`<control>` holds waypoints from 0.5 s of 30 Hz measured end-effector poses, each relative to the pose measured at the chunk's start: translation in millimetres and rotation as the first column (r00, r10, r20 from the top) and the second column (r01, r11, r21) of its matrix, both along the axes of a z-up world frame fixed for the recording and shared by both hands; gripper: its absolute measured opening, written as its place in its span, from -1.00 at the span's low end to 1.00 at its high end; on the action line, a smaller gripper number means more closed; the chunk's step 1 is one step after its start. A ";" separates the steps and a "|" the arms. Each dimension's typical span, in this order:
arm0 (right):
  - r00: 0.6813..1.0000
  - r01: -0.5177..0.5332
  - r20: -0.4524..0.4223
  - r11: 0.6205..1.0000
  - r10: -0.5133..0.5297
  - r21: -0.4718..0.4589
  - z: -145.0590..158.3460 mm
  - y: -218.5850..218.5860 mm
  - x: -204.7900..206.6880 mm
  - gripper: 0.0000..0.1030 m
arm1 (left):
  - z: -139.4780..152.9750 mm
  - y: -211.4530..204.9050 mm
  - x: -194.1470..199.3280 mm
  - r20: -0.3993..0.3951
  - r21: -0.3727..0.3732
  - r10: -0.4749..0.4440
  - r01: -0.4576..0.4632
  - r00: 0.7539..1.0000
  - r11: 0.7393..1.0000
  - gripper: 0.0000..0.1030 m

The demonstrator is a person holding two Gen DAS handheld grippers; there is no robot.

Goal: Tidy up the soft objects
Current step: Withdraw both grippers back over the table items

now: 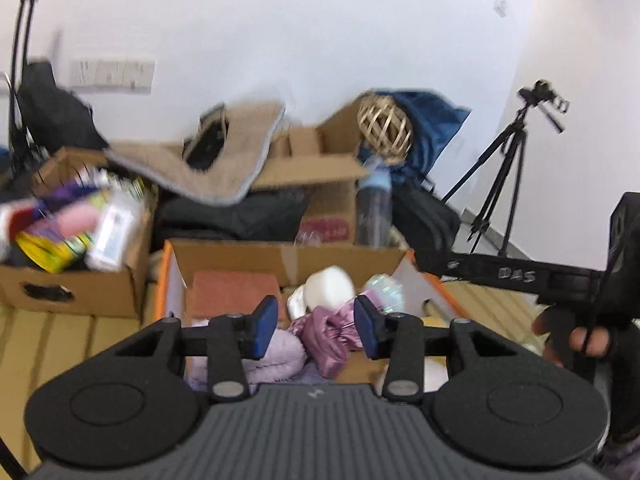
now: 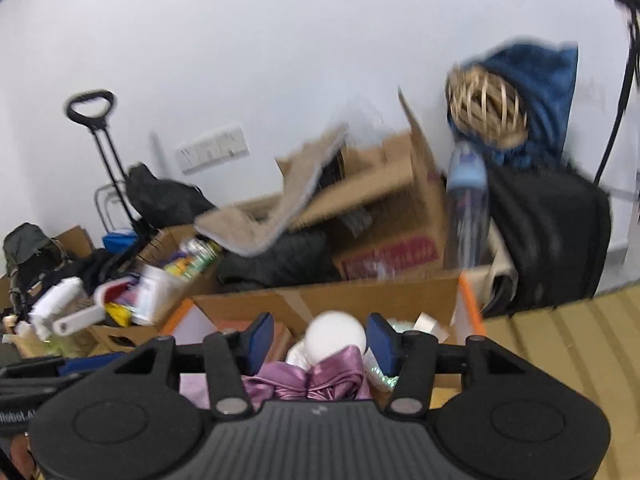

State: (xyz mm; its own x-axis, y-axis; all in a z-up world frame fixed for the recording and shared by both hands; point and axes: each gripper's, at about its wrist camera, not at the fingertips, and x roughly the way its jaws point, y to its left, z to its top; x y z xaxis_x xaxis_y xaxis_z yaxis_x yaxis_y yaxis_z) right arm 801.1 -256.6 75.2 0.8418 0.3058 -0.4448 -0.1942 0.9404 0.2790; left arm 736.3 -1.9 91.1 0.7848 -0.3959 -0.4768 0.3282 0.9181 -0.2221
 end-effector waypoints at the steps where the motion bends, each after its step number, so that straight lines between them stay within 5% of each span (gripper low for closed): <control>1: 1.000 -0.005 0.021 1.000 0.006 -0.010 12.7 -2.9 -14.0 0.02 | 11.7 4.1 -16.2 0.025 0.002 -0.003 0.003 1.000 1.000 -0.12; 8: 0.989 -0.061 0.129 0.994 0.073 -0.095 87.0 -21.3 -144.6 0.21 | 59.8 33.9 -143.4 0.152 0.027 -0.005 0.001 0.988 1.000 0.18; 15: 0.966 -0.139 0.204 0.983 0.162 -0.123 76.9 -17.5 -299.1 0.30 | 27.8 51.6 -300.1 0.249 0.035 0.037 -0.047 0.968 0.998 0.47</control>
